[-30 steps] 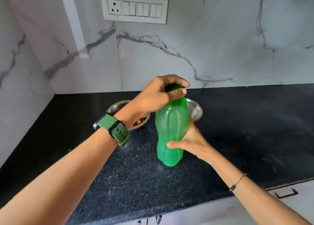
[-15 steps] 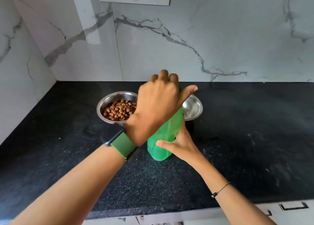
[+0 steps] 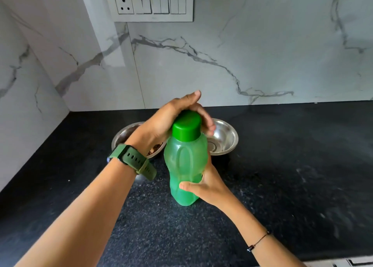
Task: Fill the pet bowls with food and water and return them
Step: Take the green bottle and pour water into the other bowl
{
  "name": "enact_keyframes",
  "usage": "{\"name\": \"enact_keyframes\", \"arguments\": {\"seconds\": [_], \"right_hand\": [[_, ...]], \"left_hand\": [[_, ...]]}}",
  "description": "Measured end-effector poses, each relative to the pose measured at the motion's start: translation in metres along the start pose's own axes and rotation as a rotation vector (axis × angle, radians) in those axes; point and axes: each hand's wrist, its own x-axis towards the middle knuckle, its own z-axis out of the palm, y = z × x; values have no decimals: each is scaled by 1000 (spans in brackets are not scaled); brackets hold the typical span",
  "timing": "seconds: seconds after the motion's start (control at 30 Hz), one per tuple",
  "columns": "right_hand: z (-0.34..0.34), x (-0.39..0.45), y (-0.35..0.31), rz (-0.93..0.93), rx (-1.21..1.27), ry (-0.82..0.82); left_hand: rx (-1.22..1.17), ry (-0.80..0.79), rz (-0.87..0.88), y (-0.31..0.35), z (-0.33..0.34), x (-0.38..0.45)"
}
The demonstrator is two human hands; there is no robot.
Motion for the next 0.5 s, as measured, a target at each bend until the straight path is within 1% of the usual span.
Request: {"name": "enact_keyframes", "arguments": {"seconds": [0.03,0.1,0.2,0.27,0.3,0.4,0.43,0.5], "right_hand": [[0,0,-1,7,4,-2],[0,-1,-2,16,19,-2],[0,-1,-2,17,29,-5],[1,-1,-2,19,36,-4],[2,-1,-1,17,38,-2],[1,0,0,24,31,4],[0,0,0,27,32,2],[0,1,0,27,32,-11]], "left_hand": [[0,30,18,0,1,-1],[43,172,39,3,3,-3],[90,511,33,0,16,-13],[114,712,83,-12,30,-29],[96,765,141,-20,38,-41],[-55,834,299,-38,52,-69],[-104,875,331,-38,50,-72],[-98,948,351,-29,37,-69]]}}
